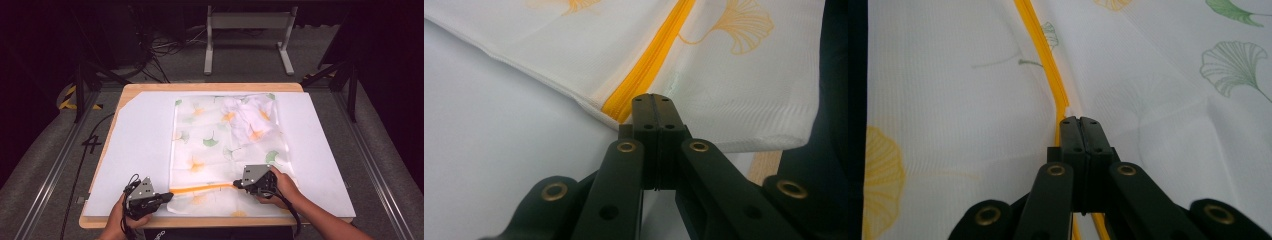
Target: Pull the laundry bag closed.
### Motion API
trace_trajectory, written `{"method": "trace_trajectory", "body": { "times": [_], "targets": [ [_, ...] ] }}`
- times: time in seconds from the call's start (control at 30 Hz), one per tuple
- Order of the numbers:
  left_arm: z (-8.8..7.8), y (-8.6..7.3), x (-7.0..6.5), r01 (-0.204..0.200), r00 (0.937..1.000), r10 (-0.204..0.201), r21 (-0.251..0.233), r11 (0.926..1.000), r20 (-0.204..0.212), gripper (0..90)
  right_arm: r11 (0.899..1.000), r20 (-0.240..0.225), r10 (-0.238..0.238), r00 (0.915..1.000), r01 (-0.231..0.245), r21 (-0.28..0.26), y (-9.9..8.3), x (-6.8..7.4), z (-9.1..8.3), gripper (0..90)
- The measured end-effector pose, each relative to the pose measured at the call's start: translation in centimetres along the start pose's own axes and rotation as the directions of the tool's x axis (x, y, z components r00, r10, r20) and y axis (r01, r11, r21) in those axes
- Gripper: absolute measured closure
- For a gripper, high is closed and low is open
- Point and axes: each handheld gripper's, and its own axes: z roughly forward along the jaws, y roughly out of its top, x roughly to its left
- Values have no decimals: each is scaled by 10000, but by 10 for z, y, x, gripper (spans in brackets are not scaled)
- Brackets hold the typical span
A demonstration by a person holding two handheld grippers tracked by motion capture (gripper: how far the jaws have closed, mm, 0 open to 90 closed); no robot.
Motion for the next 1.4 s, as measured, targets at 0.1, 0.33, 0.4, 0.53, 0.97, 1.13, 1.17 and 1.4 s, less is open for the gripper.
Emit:
{"method": "trace_trajectory", "body": {
  "times": [0.1,0.33,0.4,0.53,0.97,1.13,1.17,1.4],
  "targets": [
    [0,0,0,24,10000,-24,2,10000,-1,900,9999,110,155,9998,-155,-22,-8,-2,-7,900],
    [0,0,0,45,10000,-45,-1,10000,12,900,9986,345,534,9980,-533,-42,-30,-6,-20,900],
    [0,0,0,58,10000,-58,-11,10000,16,900,9979,380,654,9971,-654,-25,-34,-6,-23,900],
    [0,0,1,65,10000,-65,-6,10000,27,900,9969,470,783,9958,-781,-70,-41,-7,-31,900],
    [0,0,1,61,10000,-61,3,10000,50,900,9899,1110,1408,9838,-1417,4,-74,-14,-63,900],
    [0,0,1,99,9999,-99,1,10000,55,900,9866,1342,1612,9778,-1630,23,-87,-15,-74,900],
    [0,0,1,93,9999,-93,4,10000,47,900,9862,1397,1632,9767,-1653,38,-90,-16,-77,900],
    [0,0,1,120,9999,-120,-3,9999,76,900,9782,1605,2053,9654,-2075,-34,-108,-17,-89,900]
  ]
}}
